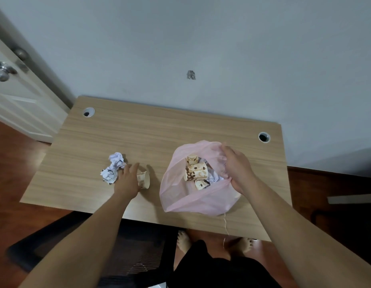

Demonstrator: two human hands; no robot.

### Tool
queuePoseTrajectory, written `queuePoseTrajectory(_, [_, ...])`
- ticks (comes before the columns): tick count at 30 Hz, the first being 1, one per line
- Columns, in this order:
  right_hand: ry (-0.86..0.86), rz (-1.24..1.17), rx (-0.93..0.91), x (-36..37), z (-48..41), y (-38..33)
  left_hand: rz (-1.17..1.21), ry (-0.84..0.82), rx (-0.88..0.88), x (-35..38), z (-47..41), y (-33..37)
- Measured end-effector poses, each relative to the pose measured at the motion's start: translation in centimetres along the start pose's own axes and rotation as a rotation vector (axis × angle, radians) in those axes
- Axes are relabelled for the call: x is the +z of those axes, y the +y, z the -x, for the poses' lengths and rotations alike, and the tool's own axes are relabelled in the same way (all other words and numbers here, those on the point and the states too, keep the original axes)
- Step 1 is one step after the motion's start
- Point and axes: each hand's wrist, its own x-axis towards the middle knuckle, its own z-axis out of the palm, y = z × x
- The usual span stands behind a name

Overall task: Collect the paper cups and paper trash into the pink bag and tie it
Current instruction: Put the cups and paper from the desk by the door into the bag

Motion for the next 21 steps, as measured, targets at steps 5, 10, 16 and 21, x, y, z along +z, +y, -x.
queuePoseTrajectory(5, [-0.021,0.005,-0.003,0.3,0.2,0.0,-0.221,-0.049,0.007,0.9,1.2,0.4])
queuePoseTrajectory(10, [-0.055,0.0,-0.026,0.9,-0.2,-0.3,0.595,0.03,-0.039,-1.7,1.8,1.8])
queuePoseTrajectory(16, [-0.072,-0.015,-0.035,2.0,-1.0,-0.3,1.578,-0.492,0.134,-8.5,5.0,6.1])
queuePoseTrajectory(21, [-0.121,-0.032,-0.061,3.5,-0.8,-1.5,1.265,-0.624,0.228,-8.0,7.6,11.4])
